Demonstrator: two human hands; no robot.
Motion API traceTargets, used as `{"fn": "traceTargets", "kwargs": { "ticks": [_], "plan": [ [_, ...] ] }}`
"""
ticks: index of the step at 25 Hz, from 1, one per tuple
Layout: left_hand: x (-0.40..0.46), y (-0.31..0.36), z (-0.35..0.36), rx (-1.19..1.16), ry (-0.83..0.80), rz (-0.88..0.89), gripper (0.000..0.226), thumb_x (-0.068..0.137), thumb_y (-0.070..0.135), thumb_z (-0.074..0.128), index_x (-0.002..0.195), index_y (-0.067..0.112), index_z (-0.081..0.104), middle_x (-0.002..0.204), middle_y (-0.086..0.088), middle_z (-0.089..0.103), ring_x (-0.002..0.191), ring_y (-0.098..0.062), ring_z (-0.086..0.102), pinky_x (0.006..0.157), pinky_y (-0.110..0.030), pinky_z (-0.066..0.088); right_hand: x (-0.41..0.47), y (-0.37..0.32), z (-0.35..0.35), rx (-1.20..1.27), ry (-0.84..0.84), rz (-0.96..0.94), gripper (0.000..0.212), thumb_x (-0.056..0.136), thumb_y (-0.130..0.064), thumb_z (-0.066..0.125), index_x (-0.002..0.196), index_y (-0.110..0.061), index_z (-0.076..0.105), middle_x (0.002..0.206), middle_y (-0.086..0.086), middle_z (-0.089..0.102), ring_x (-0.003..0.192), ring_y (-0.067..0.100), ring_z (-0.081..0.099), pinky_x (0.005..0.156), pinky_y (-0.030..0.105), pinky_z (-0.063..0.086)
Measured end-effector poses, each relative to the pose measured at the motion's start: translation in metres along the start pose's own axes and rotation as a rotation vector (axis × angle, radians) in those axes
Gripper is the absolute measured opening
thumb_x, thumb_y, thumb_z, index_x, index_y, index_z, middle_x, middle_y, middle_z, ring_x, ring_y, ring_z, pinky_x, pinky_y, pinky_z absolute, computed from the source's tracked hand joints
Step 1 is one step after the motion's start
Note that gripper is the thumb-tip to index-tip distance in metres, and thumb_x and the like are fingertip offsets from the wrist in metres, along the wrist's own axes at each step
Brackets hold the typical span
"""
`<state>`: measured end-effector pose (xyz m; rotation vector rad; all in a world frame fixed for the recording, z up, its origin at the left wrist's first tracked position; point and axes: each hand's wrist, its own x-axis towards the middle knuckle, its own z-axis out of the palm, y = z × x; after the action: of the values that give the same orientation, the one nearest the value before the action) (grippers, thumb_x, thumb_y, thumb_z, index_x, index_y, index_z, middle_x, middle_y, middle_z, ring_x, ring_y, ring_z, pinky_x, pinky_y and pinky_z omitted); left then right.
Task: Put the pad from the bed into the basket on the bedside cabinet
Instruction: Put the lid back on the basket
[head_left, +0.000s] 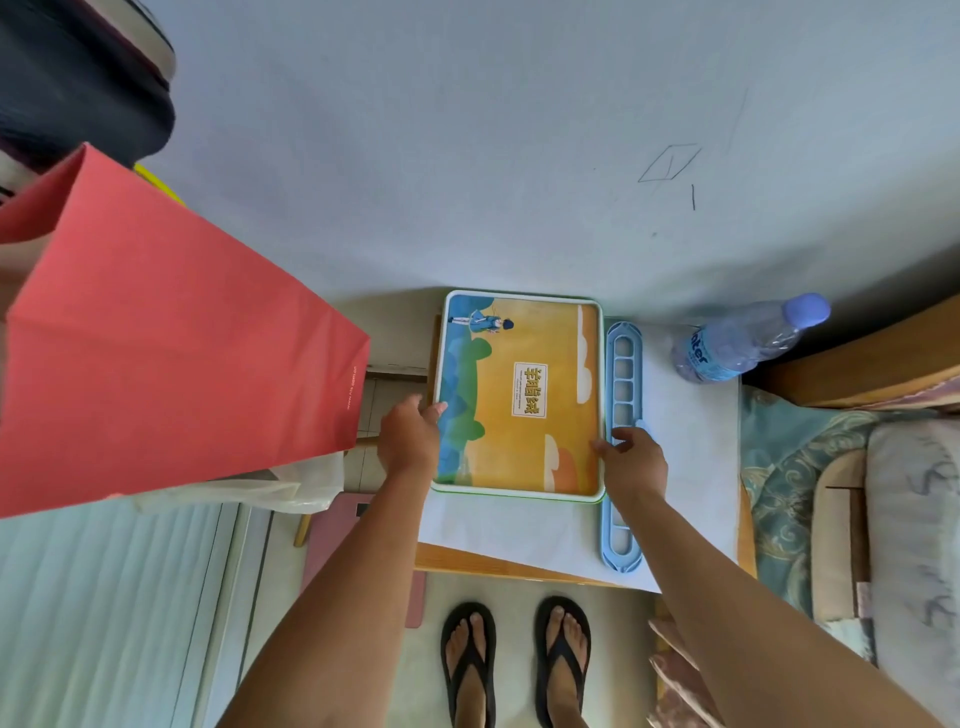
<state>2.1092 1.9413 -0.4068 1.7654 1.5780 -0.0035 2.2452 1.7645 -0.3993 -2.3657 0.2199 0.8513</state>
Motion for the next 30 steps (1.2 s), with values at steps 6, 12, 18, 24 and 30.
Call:
{"fn": "traceTargets", "kwargs": {
  "ticks": [6, 12, 18, 24, 30],
  "plan": [
    [0.007, 0.006, -0.009, -0.014, -0.144, -0.097, 0.050, 0.089, 0.020, 0.063, 0.044, 0.010, 0.043, 0.053, -0.008, 0.045, 0.060, -0.025, 0.039, 0.062, -0.028, 0.030, 0.013, 0.003, -0.004, 0.092, -0.145, 0.126, 0.034, 0.087, -0.022, 0.064, 0.117, -0.005, 0.063, 0.121, 0.016, 0.065, 0.108, 0.037, 0.060, 0.098, 0.050, 0.049],
    [0.016, 0.006, -0.001, 0.092, -0.103, -0.076, 0.052, 0.090, 0.019, 0.062, 0.044, 0.013, 0.037, 0.066, -0.027, 0.061, 0.062, -0.025, 0.043, 0.061, -0.027, 0.032, 0.029, 0.002, 0.000, -0.036, -0.124, 0.144, 0.032, 0.084, -0.023, 0.068, 0.110, -0.004, 0.067, 0.110, 0.016, 0.069, 0.099, 0.037, 0.064, 0.094, 0.050, 0.052],
    [0.016, 0.023, 0.002, 0.206, -0.130, -0.121, 0.020, 0.091, 0.013, 0.059, 0.086, -0.005, 0.065, 0.103, -0.027, 0.068, 0.096, -0.039, 0.064, 0.076, -0.037, 0.048, 0.025, -0.003, -0.020, 0.051, -0.325, 0.123, 0.033, 0.086, -0.019, 0.066, 0.110, 0.003, 0.062, 0.104, 0.019, 0.067, 0.092, 0.036, 0.066, 0.090, 0.045, 0.055],
    [0.043, 0.041, 0.005, -0.061, -0.123, -0.066, 0.044, 0.094, 0.029, 0.050, 0.056, 0.007, 0.046, 0.060, -0.012, 0.046, 0.071, -0.026, 0.047, 0.061, -0.030, 0.032, 0.048, -0.039, -0.013, 0.259, -0.351, 0.059, 0.042, 0.086, -0.033, 0.064, 0.116, -0.005, 0.060, 0.109, 0.010, 0.063, 0.106, 0.031, 0.060, 0.097, 0.045, 0.049],
    [0.069, 0.051, 0.020, -0.444, 0.038, -0.298, 0.029, 0.084, 0.030, 0.068, 0.080, 0.001, 0.070, 0.080, -0.010, 0.059, 0.078, -0.025, 0.057, 0.073, -0.029, 0.044, 0.066, -0.064, 0.012, 0.425, -0.023, 0.212, 0.025, 0.078, -0.037, 0.073, 0.069, -0.016, 0.062, 0.063, -0.001, 0.056, 0.061, 0.020, 0.054, 0.065, 0.029, 0.044]
  ]
}}
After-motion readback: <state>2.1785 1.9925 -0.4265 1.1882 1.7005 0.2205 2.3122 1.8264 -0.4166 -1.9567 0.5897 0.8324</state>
